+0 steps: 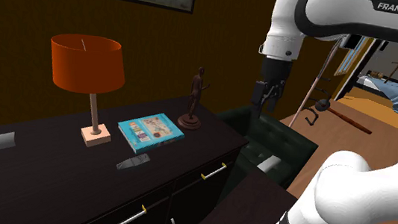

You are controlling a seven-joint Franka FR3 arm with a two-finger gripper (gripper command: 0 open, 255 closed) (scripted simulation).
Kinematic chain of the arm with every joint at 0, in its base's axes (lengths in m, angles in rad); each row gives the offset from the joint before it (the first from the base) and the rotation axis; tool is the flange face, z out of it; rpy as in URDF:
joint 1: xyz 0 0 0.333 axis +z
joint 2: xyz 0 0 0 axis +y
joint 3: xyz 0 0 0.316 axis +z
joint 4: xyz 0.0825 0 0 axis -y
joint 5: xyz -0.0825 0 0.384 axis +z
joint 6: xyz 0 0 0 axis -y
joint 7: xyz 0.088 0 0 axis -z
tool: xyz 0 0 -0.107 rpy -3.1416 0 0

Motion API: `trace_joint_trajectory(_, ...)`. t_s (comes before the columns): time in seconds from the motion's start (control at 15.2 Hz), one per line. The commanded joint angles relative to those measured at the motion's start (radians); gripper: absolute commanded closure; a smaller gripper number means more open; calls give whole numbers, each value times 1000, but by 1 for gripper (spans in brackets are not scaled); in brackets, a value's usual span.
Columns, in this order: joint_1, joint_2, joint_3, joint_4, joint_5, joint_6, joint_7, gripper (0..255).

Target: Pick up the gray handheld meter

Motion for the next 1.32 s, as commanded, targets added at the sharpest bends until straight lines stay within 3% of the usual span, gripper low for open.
trace_joint_trajectory(0.0,0,0,0,0,0,0,0,0)
trace_joint_trajectory(0.59,54,225,-63,-85,-56,343,-232,0)
trace_joint_trajectory(1.25,118,581,-105,-36,-59,691,-476,0)
